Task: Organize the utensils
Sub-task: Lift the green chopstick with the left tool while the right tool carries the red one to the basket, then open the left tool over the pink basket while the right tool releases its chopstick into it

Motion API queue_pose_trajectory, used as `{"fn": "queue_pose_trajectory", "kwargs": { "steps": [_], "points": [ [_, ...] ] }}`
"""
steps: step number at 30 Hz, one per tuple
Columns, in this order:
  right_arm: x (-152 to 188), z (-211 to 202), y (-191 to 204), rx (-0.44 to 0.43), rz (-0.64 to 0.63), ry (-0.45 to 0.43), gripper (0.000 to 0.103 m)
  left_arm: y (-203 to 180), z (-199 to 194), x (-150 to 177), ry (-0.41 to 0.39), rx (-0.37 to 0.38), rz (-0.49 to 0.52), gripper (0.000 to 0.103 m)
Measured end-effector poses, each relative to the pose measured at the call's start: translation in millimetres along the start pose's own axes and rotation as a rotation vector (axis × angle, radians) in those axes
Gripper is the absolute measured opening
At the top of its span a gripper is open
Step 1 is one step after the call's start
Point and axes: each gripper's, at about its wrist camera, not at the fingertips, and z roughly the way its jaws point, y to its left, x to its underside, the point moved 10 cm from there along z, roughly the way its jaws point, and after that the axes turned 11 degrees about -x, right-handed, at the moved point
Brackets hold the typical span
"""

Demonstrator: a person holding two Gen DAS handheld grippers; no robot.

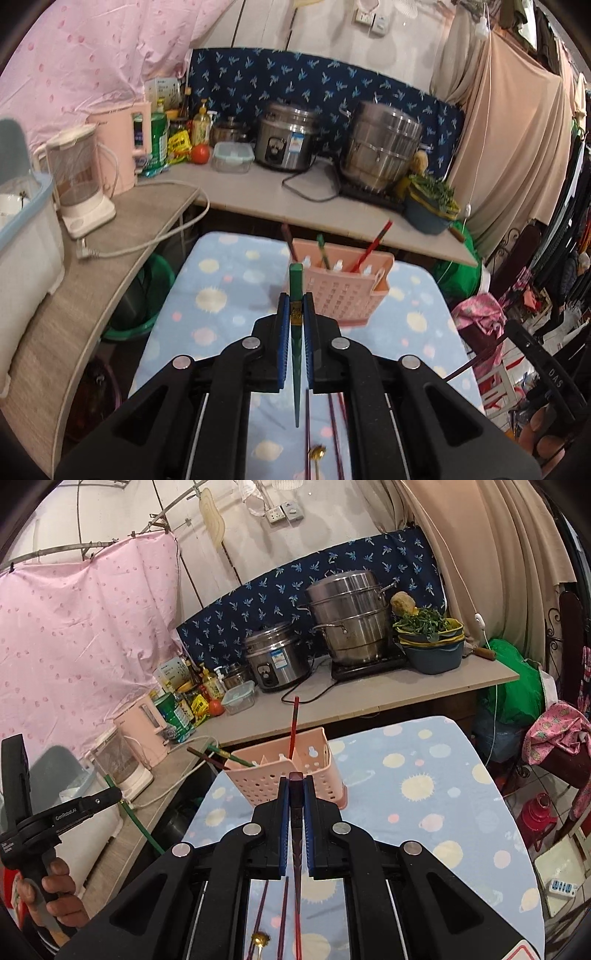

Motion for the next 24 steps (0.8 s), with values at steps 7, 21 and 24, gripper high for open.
{"fn": "queue_pose_trajectory", "kwargs": {
  "steps": [7, 21, 24],
  "points": [
    [-62.5, 21.3, 10.8, -0.037, -0.001, -0.096, 0.007, -20.2, -8.2, -74.5, -0.111, 0.034, -0.028, 0.007],
    [-146.0, 91.4, 13.5, -0.033, -0.012, -0.187, 0.007, -50.6, 21.2, -179.9, -0.275, -0.015, -0.030, 0.007],
    [-142.2, 110.0, 6.9, -0.006, -0.033, -0.167, 0.007, -47.3, 42.4, -176.0, -0.248, -0.025, -0.022, 0.007]
  ]
}}
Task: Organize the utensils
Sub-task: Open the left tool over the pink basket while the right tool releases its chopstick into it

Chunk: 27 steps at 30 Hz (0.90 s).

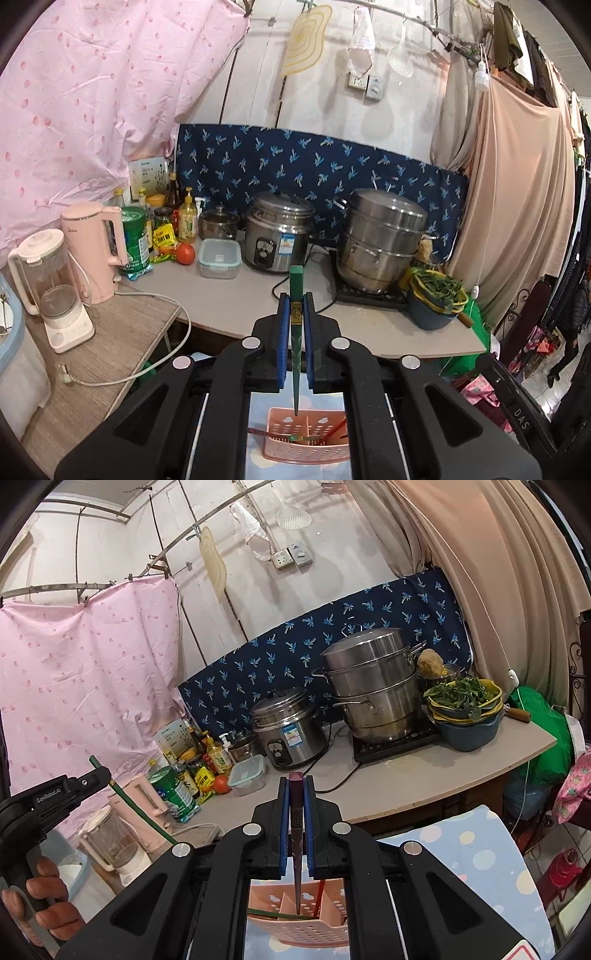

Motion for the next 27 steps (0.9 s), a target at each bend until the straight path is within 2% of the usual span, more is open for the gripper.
{"fn": "queue_pose_trajectory", "kwargs": {
  "steps": [10, 18, 20, 22, 27],
  "points": [
    [53.0, 45.7, -26.3, 0.030, 0.039, 0.123, 0.007, 11.4, 63.0, 56.3, 0.143, -0.026, 0.008, 0.007],
    [73.3, 54.6, -33.5, 0.043, 0.041, 0.171, 0.009, 18.2, 76.6, 75.3, 0.183, -0.029, -0.015, 0.008],
    [74.9, 51.5, -34.9, 0.047, 0.044, 0.169, 0.012, 19.1, 75.5, 77.1, 0.176, -0.043, -0.010, 0.013],
    [74.9, 48.1, -35.7, 0.049, 0.047, 0.168, 0.013, 19.5, 73.2, 78.8, 0.176, -0.045, -0.007, 0.026],
    [75.9, 32.8, -32.9, 0.044, 0.044, 0.165, 0.015, 21.3, 64.1, 80.6, 0.174, -0.052, -0.002, 0.034]
  ]
}}
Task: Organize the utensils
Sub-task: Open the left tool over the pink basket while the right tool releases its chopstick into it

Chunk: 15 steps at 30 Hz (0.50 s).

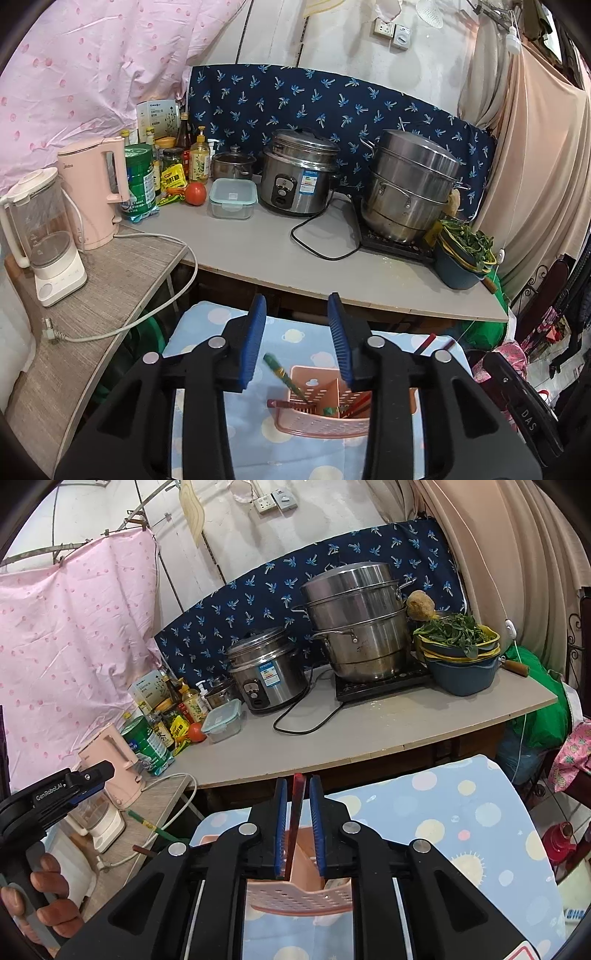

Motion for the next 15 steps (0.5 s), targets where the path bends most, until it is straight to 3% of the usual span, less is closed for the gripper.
{"fn": "queue_pose_trajectory", "kwargs": {
  "steps": [7, 15],
  "points": [
    [18.9, -22.9, 12.6, -0.021, -0.016, 0.029, 0.017, 4.7, -23.1, 12.7, -0.007, -0.015, 0.019, 0.034],
    [67.1, -58.0, 22.5, -0.028, -0.043, 0.097, 0.022, 19.5, -50.8, 53.4, 0.022, -0.045, 0.050, 0.035]
  ]
}}
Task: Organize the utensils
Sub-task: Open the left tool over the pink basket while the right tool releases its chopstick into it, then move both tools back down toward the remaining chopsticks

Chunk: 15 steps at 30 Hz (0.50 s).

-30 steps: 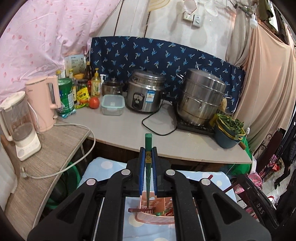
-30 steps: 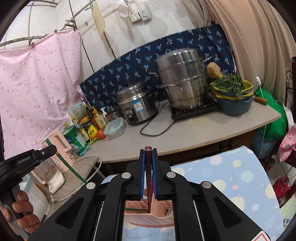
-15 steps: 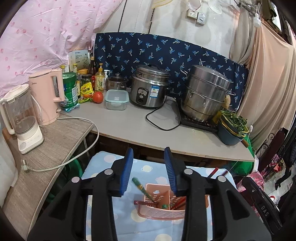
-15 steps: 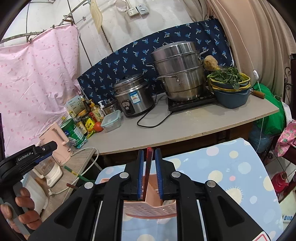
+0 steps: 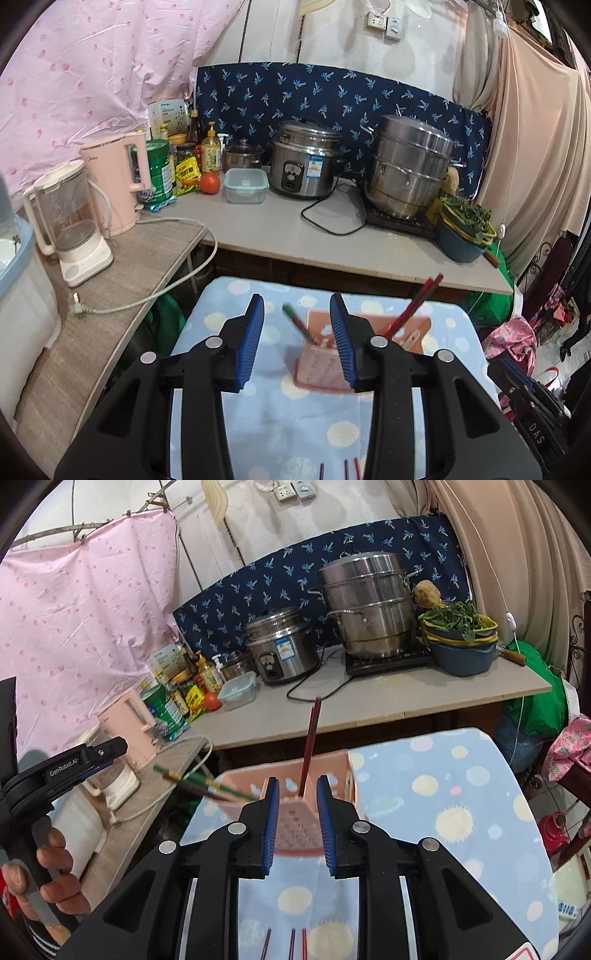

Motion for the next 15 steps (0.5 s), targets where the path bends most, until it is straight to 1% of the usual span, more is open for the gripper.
{"fn": "queue_pose_trajectory", "kwargs": {
  "steps": [2, 3, 4, 11, 13, 15],
  "points": [
    [17.8, -8.1, 1.4, 0.005, -0.011, 0.024, 0.023, 4.8, -7.1, 17.4, 0.009, -0.018, 0.013, 0.037],
    [27.9, -12.1, 1.9, 0.008, -0.015, 0.038, 0.023, 8.5, -10.3, 29.2, 0.020, -0.030, 0.018, 0.041],
    [38.1, -15.7, 2.0, 0.011, -0.016, 0.053, 0.023, 10.3, -12.9, 38.1, 0.027, -0.032, 0.019, 0.043],
    [125.5, -40.7, 1.2, 0.010, 0.007, 0.183, 0.024, 17.9, -24.1, 121.3, 0.138, -0.026, 0.057, 0.043],
    [150.4, -46.7, 0.8, 0.024, 0.001, 0.218, 0.024, 19.2, -27.0, 150.6, 0.169, -0.034, 0.090, 0.043],
    [174.3, -51.7, -0.2, 0.036, 0.004, 0.253, 0.024, 21.1, -29.5, 172.9, 0.192, -0.046, 0.115, 0.043]
  ]
}}
